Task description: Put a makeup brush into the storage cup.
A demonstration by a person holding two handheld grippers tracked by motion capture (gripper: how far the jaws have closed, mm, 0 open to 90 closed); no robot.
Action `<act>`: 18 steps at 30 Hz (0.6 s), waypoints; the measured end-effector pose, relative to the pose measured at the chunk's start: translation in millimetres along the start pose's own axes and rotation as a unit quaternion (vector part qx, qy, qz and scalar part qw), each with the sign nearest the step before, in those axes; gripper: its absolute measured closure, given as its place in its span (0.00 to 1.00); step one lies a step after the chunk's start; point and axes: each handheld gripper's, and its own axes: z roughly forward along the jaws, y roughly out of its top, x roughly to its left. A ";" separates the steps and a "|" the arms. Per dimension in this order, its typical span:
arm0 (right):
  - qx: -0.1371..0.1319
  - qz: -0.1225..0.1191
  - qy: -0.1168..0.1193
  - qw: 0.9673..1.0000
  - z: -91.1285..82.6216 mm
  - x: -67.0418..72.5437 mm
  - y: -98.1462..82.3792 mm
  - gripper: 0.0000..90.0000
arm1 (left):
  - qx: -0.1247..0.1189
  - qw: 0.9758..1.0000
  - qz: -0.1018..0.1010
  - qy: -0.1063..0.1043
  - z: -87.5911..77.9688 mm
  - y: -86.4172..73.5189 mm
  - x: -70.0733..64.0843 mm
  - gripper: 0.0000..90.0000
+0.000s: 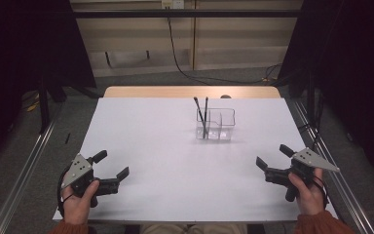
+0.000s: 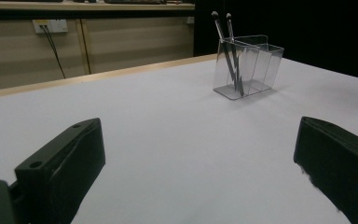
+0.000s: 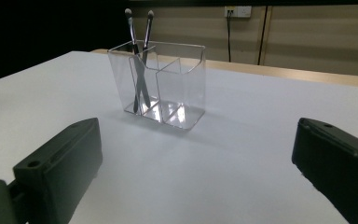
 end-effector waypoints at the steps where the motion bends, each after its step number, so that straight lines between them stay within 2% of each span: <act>1: -0.002 0.001 -0.002 1.000 -1.7 -0.2 -1.5 0.02 | 0.001 1.000 0.001 -0.002 0.3 0.1 -0.7 0.02; 7: -0.003 0.010 -0.005 1.000 -13.0 -3.3 -6.9 0.01 | -0.002 1.000 -0.004 0.003 -2.6 0.4 -0.3 0.02; 11: -0.009 0.003 -0.009 1.000 -19.2 -5.8 -8.2 0.01 | -0.008 1.000 -0.010 0.001 -2.0 1.0 -0.3 0.02; 12: -0.012 0.004 -0.009 1.000 -19.3 -5.8 -7.5 0.01 | -0.006 1.000 -0.006 0.000 -2.3 1.2 0.6 0.02; 18: -0.002 0.004 0.002 1.000 -14.0 -7.3 -7.6 0.01 | -0.006 1.000 -0.008 0.004 -4.5 0.4 2.4 0.02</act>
